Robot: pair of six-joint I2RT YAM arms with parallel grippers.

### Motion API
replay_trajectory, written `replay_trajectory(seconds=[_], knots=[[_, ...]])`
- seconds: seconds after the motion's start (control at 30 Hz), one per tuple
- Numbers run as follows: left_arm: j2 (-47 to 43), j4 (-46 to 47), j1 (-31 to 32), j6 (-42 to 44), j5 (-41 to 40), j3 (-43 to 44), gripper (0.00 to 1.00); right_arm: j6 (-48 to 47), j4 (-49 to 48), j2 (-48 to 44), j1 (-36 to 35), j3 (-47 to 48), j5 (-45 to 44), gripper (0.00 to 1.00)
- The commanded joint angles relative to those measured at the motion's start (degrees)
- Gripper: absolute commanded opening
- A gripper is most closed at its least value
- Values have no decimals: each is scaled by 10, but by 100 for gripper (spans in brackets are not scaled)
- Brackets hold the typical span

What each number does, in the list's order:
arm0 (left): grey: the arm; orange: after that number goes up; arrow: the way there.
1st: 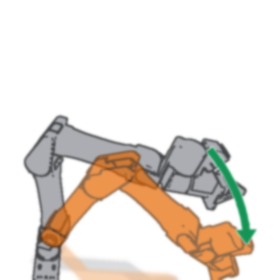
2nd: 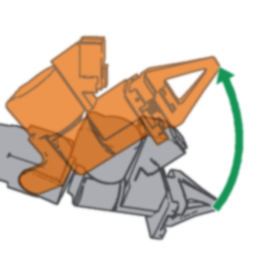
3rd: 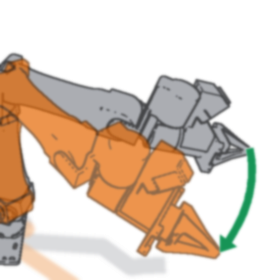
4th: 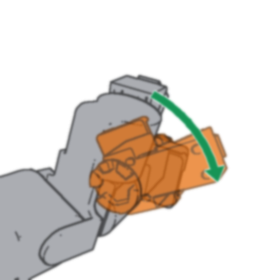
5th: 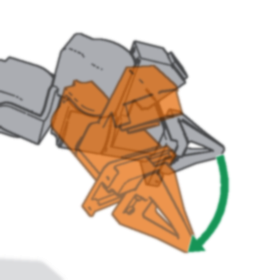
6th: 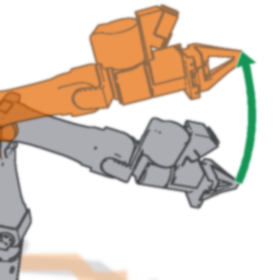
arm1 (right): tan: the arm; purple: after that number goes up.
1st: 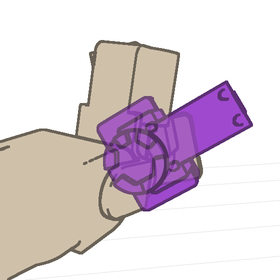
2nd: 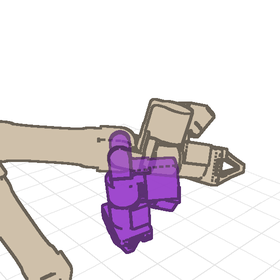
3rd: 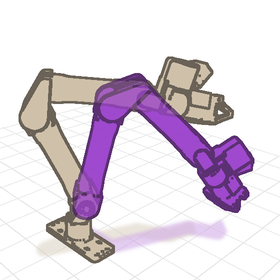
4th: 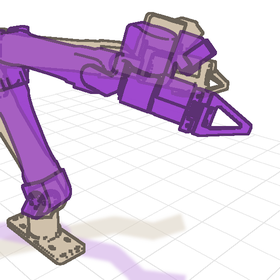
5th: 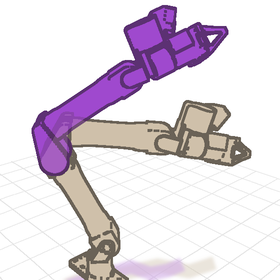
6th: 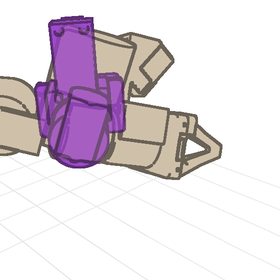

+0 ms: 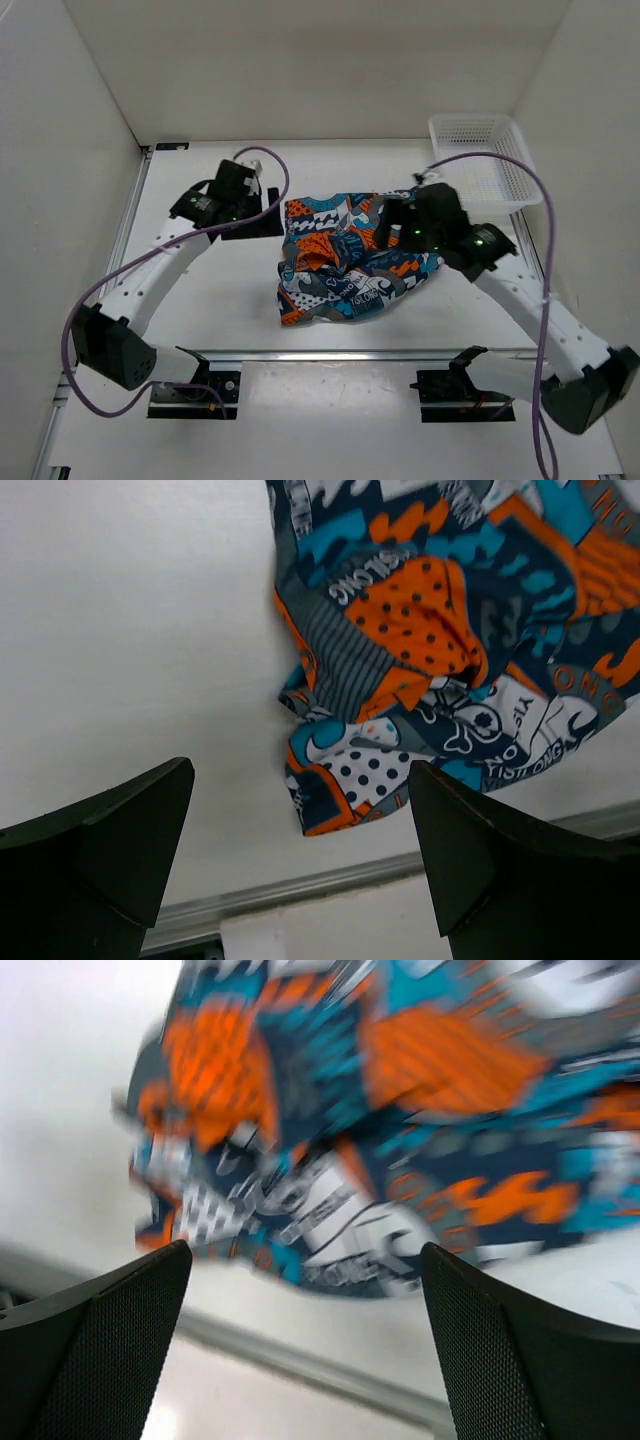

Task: Fold and stack the shorts
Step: Move the shorts to the center of the board, then flatten the shorts out

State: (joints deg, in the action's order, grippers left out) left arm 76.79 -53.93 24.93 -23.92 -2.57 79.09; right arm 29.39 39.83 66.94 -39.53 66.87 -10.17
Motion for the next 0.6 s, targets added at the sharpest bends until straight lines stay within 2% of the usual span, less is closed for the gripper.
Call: replay_trajectory(seconds=[0.0, 0.2, 0.27, 0.4, 0.43, 0.47, 0.5, 0.57], knots=[[38, 51, 24, -53, 45, -47, 100, 5, 27, -50, 108, -45, -13, 99], [162, 73, 48, -74, 35, -53, 100, 5, -8, -25, 302, -122, 107, 99], [187, 90, 48, -74, 52, -58, 100, 5, -31, -2, 326, -128, 150, 99], [263, 125, 48, -62, 121, -47, 100, 5, -83, 90, 333, -114, 169, 99], [285, 138, 48, -56, 138, -39, 95, 5, -83, 107, 333, -105, 169, 99], [294, 138, 48, -56, 162, -34, 85, 5, -89, 139, 333, -94, 163, 99], [300, 138, 48, -47, 162, -28, 66, 5, -89, 154, 338, -88, 154, 99], [294, 132, 38, -35, 167, -22, 10, 5, -89, 173, 346, -82, 147, 99]])
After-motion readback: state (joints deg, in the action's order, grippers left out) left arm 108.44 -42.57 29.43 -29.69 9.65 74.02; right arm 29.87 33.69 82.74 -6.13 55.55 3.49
